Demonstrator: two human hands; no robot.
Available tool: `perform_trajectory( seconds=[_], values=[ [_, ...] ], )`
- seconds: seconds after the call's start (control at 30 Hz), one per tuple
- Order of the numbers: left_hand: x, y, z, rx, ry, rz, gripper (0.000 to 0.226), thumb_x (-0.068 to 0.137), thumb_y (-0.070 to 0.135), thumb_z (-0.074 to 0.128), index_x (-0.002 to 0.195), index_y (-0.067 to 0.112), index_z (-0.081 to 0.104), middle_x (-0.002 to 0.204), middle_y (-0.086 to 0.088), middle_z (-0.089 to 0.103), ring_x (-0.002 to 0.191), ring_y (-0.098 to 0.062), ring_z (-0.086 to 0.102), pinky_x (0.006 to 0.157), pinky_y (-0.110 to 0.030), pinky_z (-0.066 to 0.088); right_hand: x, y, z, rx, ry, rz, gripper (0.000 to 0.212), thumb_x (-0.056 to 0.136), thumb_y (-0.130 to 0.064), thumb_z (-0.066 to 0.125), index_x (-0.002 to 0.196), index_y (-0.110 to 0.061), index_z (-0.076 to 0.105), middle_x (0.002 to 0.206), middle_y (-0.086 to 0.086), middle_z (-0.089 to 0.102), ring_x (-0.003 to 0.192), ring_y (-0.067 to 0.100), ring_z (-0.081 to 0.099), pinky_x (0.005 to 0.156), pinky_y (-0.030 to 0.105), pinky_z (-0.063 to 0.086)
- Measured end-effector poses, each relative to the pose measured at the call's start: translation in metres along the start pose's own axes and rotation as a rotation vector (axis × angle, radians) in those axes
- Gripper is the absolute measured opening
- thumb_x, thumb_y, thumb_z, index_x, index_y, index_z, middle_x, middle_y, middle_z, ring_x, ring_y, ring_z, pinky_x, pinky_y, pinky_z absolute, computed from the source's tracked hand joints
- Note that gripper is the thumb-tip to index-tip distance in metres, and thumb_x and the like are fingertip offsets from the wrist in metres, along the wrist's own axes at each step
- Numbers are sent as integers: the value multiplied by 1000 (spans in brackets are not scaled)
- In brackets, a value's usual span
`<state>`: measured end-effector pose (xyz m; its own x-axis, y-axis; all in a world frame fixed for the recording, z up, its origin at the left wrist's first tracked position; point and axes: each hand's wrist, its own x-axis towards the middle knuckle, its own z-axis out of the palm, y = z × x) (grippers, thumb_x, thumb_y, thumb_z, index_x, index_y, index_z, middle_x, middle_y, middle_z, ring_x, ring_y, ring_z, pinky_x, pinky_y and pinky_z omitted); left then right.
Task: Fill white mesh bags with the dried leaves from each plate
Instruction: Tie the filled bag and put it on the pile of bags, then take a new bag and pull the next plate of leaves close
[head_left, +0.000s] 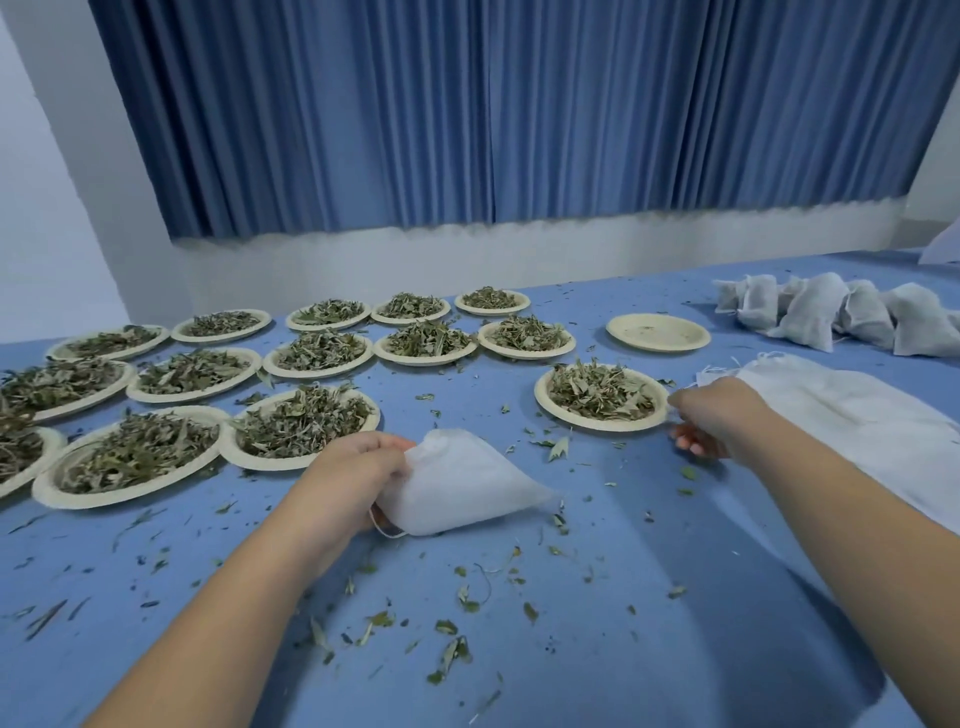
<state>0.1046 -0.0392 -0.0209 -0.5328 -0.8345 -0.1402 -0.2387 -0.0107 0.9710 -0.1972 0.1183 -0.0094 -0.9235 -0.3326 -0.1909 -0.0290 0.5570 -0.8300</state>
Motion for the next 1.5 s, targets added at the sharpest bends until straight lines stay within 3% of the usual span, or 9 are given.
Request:
perform_trajectory(
  seconds=[0.23,0.4,0.6,0.83,0.97,1.2,1.27,1.37,1.5],
  values=[
    [2,-2,-6,-109,-41,2,38,90,3,53,70,21,79,83,-7,75,79,-25,67,60,-30,55,5,-8,22,-184,93,-83,26,82,-5,50,60,0,63,41,9,59,35,19,51,47,22,43],
    [3,-3,-11,-120,-42,71,34,94,14,57,73,28,79,83,-3,76,74,-19,69,63,-31,57,19,5,28,-116,121,-109,56,81,-17,58,26,-8,52,47,11,64,32,17,48,46,23,36],
    [4,-3,-14,-98,131,149,30,95,19,57,73,25,77,72,6,73,66,-14,64,63,-31,52,19,4,24,41,49,-209,25,73,-8,60,50,-2,55,39,10,54,38,22,41,45,24,36],
    [2,4,-31,-158,468,284,22,95,21,55,79,25,70,53,11,62,52,-10,53,52,-25,48,-16,-6,30,16,-289,-370,16,78,-2,59,63,1,63,46,13,49,38,17,36,34,20,28],
    [-2,6,-37,-117,619,416,22,94,28,54,77,29,66,72,0,67,69,-19,59,72,-36,51,-32,-6,35,-100,-477,-411,11,81,-2,60,82,4,68,46,13,49,36,14,38,34,19,29],
    [-10,9,-24,68,669,589,16,95,22,57,90,36,64,85,21,65,80,10,60,70,-10,46,-43,-6,38,-187,-741,-458,12,83,-23,71,85,-12,75,54,18,57,37,18,40,39,23,35],
    [-10,8,-18,121,634,629,16,94,19,58,93,33,64,83,25,63,81,15,58,70,-7,46,-45,-7,37,-195,-721,-468,23,83,-34,70,81,-12,75,53,16,57,38,19,41,40,24,35],
    [-8,7,-7,223,580,701,15,95,13,59,96,28,63,83,28,59,80,21,55,72,-2,43,-48,-10,42,-261,-440,-584,31,84,-42,68,73,-13,72,49,4,58,39,13,44,41,23,38],
    [-4,6,3,338,589,807,14,95,10,59,106,15,67,88,23,59,86,5,54,78,-9,43,-71,-30,55,-87,-345,-806,12,87,-34,66,81,-25,71,63,-5,66,45,9,51,49,22,45]
  ],
)
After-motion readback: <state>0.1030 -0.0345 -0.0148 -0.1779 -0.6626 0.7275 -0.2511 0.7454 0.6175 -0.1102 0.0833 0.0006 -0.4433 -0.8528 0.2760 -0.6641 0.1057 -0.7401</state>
